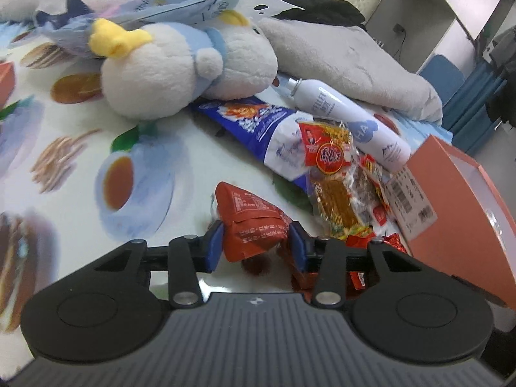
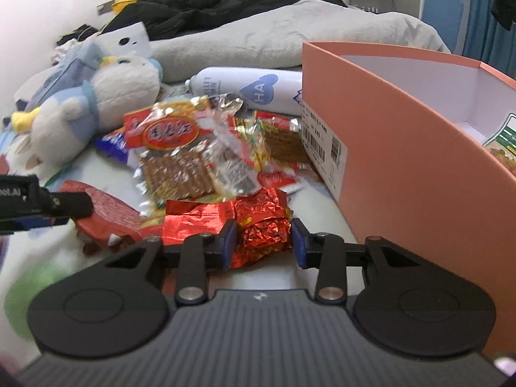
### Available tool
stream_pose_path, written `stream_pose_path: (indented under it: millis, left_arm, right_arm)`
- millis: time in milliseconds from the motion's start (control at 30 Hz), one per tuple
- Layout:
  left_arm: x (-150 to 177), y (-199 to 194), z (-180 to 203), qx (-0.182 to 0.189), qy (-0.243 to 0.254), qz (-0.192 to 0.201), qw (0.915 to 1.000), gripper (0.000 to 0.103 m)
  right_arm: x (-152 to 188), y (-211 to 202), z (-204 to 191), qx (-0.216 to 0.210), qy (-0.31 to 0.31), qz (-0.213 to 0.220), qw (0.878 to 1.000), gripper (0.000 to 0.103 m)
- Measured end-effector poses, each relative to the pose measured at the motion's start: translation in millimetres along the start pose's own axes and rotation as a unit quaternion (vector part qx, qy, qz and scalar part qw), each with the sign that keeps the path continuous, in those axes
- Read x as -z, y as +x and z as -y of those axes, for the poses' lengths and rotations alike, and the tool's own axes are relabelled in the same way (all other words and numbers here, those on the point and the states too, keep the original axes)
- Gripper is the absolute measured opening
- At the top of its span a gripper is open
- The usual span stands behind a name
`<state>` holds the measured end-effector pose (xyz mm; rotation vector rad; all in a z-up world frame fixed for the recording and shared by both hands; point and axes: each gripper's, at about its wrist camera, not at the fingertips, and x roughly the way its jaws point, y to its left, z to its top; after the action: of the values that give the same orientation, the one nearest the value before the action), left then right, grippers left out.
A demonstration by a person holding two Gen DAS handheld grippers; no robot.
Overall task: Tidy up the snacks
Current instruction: 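Close the right tool on the red foil candy while the left tool grips the orange-red packet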
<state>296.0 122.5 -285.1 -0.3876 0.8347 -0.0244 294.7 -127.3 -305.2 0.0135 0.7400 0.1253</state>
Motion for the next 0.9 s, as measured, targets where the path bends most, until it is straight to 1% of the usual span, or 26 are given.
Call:
stream_pose_path:
  millis: [100, 167, 267, 433, 733, 900]
  left_arm:
    - [10, -18, 0, -0.008, -0.003, 0.001, 1.0, 0.049]
    - [17, -28, -1, -0.014, -0.007, -0.004, 0.9999, 0.049]
    - [27, -46, -2, -0.014, -0.02, -0.001, 0.9997, 0.049]
    - [42, -74, 4, -0.019, -0.019, 0.0, 0.9997, 0.047]
    - [65, -111, 24, -0.023, -0.022, -0.011, 0.9994, 0.046]
    - [61, -118, 47, -0.023, -0.005, -0.007, 0.9997, 0.044]
  right_arm:
    - [5, -14, 2, -0.004, -0.014, -0.005, 1.0, 0.039]
    - [9, -24, 4, -0.007, -0.024, -0.015, 1.0, 0.039]
    - [17, -39, 5, -0.013, -0.042, -0.023, 0.999, 0.039]
    - [27, -66, 7, -0.018, -0.052, -0.032, 0.998, 0.039]
    - [25, -101, 10, -0.037, -0.056, -0.03, 0.997, 0.039]
    - [22, -114, 14, -0.043, -0.055, -0.028, 0.997, 0.039]
